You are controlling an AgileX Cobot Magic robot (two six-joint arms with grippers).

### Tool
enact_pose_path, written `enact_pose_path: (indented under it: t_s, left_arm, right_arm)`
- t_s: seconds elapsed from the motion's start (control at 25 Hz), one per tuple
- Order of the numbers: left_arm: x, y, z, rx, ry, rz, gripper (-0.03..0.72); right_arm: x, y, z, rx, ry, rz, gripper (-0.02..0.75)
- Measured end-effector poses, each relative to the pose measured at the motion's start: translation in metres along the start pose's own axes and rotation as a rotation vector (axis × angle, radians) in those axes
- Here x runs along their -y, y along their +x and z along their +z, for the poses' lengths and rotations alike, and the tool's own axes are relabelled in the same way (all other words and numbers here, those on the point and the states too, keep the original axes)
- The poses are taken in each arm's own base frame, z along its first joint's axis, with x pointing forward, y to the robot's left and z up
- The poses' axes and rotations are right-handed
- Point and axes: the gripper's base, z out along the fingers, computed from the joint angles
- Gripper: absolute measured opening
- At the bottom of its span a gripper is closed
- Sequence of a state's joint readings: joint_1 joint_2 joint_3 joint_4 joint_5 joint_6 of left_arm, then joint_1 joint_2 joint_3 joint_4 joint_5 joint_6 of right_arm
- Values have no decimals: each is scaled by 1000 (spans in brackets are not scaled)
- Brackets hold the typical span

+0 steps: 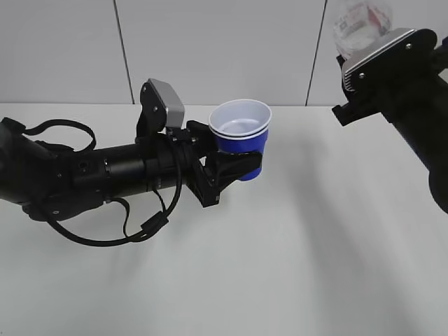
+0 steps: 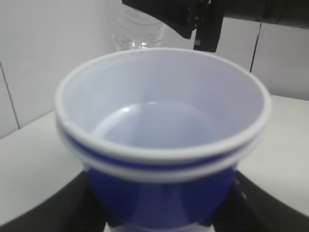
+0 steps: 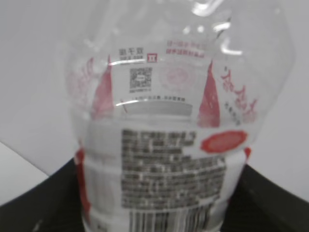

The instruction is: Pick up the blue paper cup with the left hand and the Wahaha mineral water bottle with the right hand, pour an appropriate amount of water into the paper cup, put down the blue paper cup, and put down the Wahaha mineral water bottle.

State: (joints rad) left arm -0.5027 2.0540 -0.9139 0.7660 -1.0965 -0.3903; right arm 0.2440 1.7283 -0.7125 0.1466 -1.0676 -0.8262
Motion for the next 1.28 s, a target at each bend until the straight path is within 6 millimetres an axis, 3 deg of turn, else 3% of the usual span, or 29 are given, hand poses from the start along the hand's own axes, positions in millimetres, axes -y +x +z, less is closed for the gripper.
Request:
enact_pose_path:
  t_s: [0.28,0.8,1.28]
  left_arm:
    - [-5,14,4,-59,-20,-27,443]
    - [-2,14,5,-59,11,-60,443]
    - [-2,14,5,-60,13,-61,443]
  right_arm:
    - [0,-9,5,63,-11,-157,488]
    - [-25,12,9,48,-96,-417,486]
    - [-27,14,9,59,-103,-548,486]
